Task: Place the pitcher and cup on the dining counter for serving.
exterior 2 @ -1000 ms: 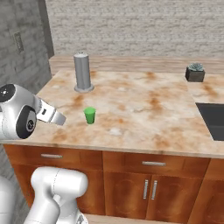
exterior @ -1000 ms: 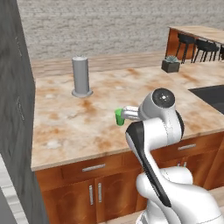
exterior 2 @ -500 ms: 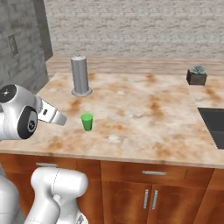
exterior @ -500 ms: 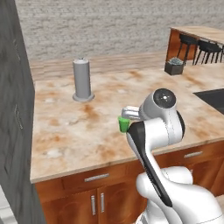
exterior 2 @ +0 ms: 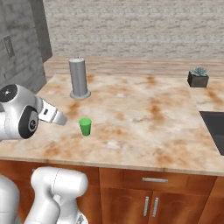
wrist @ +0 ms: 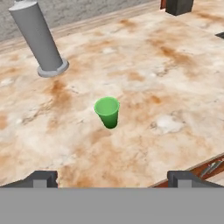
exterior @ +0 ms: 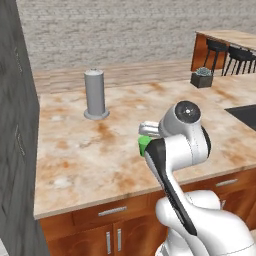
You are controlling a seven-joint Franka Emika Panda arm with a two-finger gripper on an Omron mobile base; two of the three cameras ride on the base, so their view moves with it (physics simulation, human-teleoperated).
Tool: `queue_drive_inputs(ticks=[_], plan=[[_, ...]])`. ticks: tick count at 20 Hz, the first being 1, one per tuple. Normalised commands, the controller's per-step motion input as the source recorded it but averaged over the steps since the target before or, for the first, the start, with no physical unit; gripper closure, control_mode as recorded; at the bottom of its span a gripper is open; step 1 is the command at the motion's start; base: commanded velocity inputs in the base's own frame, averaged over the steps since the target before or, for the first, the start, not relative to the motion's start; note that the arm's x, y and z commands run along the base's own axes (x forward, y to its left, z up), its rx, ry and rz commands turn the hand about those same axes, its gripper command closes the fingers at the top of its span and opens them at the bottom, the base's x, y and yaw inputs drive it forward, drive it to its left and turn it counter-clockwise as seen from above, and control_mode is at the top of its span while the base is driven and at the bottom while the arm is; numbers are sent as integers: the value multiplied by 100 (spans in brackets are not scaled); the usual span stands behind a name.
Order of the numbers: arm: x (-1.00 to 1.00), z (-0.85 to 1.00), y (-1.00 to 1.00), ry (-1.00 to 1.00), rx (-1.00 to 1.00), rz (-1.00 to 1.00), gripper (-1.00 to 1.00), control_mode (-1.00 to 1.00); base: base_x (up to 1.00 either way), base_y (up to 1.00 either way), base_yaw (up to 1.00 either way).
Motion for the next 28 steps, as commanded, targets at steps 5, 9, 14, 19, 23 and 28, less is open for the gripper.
queue_drive_inputs(ticks=[5, 9, 14, 19, 23, 28], plan=[[64, -12, -16, 22, 0, 0, -100, -100, 0, 0, 0], [77, -32, -46, 32, 3, 2, -100, -100, 0, 0, 0], [88, -30, -47, 31, 7, -3, -100, -100, 0, 0, 0], [35, -6, -20, 17, 3, -3, -100, -100, 0, 0, 0], [29, -43, 1, 6, 7, -5, -100, -100, 0, 0, 0], [18, -40, 2, 19, 8, -1, -100, -100, 0, 0, 0]])
